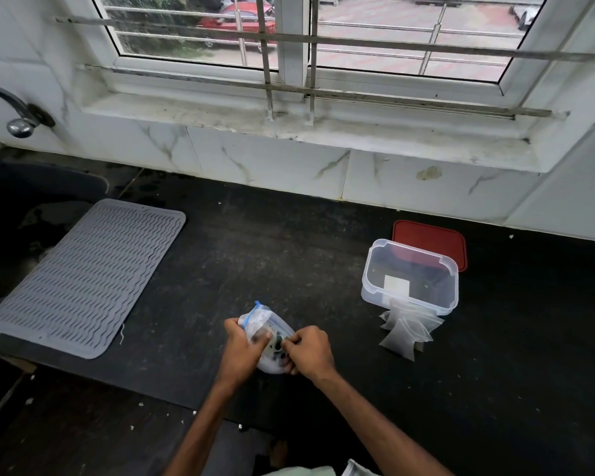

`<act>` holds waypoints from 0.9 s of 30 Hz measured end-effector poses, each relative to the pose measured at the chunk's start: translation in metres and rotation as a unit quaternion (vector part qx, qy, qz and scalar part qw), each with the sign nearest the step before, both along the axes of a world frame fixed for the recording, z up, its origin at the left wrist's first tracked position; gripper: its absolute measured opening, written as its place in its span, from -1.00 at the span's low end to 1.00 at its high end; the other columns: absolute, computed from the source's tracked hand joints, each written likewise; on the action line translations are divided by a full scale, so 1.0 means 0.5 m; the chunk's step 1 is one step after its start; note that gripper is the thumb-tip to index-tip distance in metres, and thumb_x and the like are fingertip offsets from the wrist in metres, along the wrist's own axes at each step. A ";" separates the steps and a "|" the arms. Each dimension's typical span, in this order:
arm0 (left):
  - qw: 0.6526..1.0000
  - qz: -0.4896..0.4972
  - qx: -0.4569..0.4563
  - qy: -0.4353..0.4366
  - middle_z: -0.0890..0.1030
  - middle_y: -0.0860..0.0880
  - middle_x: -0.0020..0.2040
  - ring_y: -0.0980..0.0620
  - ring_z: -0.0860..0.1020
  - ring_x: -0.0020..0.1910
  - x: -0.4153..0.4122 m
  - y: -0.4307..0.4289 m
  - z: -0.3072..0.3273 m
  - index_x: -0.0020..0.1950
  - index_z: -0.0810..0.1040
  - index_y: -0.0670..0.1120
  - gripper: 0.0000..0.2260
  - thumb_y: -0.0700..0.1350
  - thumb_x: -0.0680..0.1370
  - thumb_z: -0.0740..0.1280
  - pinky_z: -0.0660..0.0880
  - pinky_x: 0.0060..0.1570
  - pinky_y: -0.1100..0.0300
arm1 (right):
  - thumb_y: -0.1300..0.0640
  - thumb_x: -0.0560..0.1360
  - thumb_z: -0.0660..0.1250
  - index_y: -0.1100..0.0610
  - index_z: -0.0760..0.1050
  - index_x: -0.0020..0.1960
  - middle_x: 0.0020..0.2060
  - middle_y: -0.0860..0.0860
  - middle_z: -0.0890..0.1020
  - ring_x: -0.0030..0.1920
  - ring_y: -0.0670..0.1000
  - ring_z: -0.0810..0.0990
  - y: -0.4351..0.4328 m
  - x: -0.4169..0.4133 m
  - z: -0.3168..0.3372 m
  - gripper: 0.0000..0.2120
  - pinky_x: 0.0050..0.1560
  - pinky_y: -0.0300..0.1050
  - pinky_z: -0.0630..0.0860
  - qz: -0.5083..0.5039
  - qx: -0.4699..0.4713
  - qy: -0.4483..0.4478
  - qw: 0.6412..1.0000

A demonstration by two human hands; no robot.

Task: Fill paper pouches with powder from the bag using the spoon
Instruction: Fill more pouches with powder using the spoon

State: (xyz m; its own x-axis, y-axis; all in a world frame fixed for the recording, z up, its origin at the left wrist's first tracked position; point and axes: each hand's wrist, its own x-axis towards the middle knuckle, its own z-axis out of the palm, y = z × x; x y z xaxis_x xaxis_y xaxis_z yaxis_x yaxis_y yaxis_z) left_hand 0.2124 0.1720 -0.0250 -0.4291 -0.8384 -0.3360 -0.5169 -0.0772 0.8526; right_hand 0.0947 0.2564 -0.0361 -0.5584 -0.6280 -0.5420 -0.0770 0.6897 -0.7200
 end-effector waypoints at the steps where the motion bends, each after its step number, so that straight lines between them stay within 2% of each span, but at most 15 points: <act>1: 1.000 0.002 -0.004 -0.007 0.49 0.05 0.00 0.20 0.52 -0.08 0.000 0.002 -0.001 0.16 0.24 -0.14 -0.55 -0.23 0.48 0.48 0.45 -0.19 0.34 | 0.20 0.51 0.35 0.22 0.65 -0.20 -0.41 0.09 0.69 -0.44 0.01 0.69 0.003 0.000 0.000 -0.83 -0.35 -0.05 0.67 0.003 0.000 0.002 1.000; 4: 1.000 -0.003 -0.009 -0.016 0.48 0.08 -0.03 0.23 0.51 -0.10 -0.001 0.007 -0.002 0.14 0.22 -0.15 -0.47 -0.22 0.42 0.54 0.44 -0.23 0.40 | 0.18 0.52 0.35 0.21 0.63 -0.20 -0.41 0.08 0.69 -0.44 -0.01 0.68 0.009 0.001 0.006 -0.83 -0.34 -0.05 0.67 0.036 -0.003 0.024 0.999; 7: 1.000 -0.003 -0.022 -0.019 0.51 0.02 0.01 0.08 0.56 -0.05 -0.002 0.005 -0.007 0.15 0.23 -0.11 -0.48 -0.23 0.43 0.53 0.41 -0.22 0.40 | 0.14 0.54 0.35 0.13 0.59 -0.22 -0.41 0.05 0.68 -0.45 -0.07 0.67 0.013 -0.003 0.019 -0.83 -0.31 -0.12 0.67 0.091 0.005 0.082 0.992; 11: 0.997 0.004 -0.073 -0.037 0.60 -0.01 0.03 -0.05 0.60 -0.02 -0.007 -0.003 -0.006 0.21 0.35 -0.05 -0.56 -0.17 0.45 0.50 0.49 -0.11 0.12 | 0.10 0.56 0.33 0.11 0.59 -0.15 -0.39 0.04 0.69 -0.42 -0.06 0.67 0.008 -0.015 0.047 -0.85 -0.20 -0.13 0.67 0.183 0.012 0.149 0.972; 15: 0.993 -0.021 -0.097 -0.058 0.66 0.00 0.06 -0.06 0.63 0.01 -0.013 -0.011 -0.007 0.27 0.44 0.04 -0.57 -0.14 0.45 0.47 0.56 0.04 -0.01 | 0.08 0.57 0.31 0.10 0.59 -0.08 -0.27 0.04 0.69 -0.26 0.01 0.69 0.002 -0.030 0.063 -0.86 -0.10 -0.02 0.64 0.227 -0.002 0.231 0.946; 19: 0.991 -0.055 -0.102 -0.060 0.66 0.03 0.08 0.00 0.63 0.03 -0.019 -0.015 -0.005 0.32 0.47 0.03 -0.59 -0.18 0.49 0.41 0.47 -0.03 0.18 | 0.06 0.62 0.23 0.14 0.53 0.06 -0.07 0.09 0.65 -0.09 0.10 0.65 -0.004 -0.031 0.060 -0.83 -0.06 0.00 0.58 0.294 0.012 0.310 0.904; 22: 0.989 -0.076 -0.106 -0.072 0.66 0.02 0.10 -0.01 0.63 0.05 -0.019 -0.024 -0.007 0.32 0.48 0.04 -0.57 -0.21 0.48 0.39 0.47 -0.02 0.20 | 0.09 0.64 0.19 0.15 0.49 0.15 0.01 0.13 0.63 -0.01 0.14 0.64 -0.003 -0.034 0.051 -0.81 0.00 0.02 0.55 0.333 0.038 0.334 0.881; 25: 0.988 -0.069 -0.114 -0.082 0.65 0.03 0.09 -0.01 0.62 0.05 -0.017 -0.030 -0.008 0.27 0.49 0.01 -0.64 -0.21 0.48 0.37 0.44 -0.05 0.22 | 0.05 0.63 0.19 0.14 0.51 0.11 -0.01 0.13 0.64 -0.02 0.15 0.64 0.002 -0.038 0.044 -0.79 0.00 0.03 0.55 0.314 0.048 0.315 0.894; 27: 0.989 -0.049 -0.116 -0.081 0.65 0.02 0.09 0.01 0.61 0.04 -0.017 -0.030 -0.007 0.24 0.50 -0.02 -0.70 -0.17 0.51 0.37 0.39 -0.07 0.24 | 0.05 0.60 0.24 0.13 0.56 0.00 -0.13 0.09 0.67 -0.14 0.09 0.68 0.004 -0.040 0.040 -0.82 -0.07 0.00 0.61 0.269 0.035 0.269 0.924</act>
State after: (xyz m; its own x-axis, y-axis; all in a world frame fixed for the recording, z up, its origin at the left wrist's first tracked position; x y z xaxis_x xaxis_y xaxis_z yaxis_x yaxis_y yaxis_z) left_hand 0.2037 0.1571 -0.0286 -0.4682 -0.8582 -0.2103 -0.6439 0.1684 0.7463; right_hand 0.0747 0.2586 -0.0161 -0.3754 -0.8676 -0.3261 -0.7571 0.4900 -0.4322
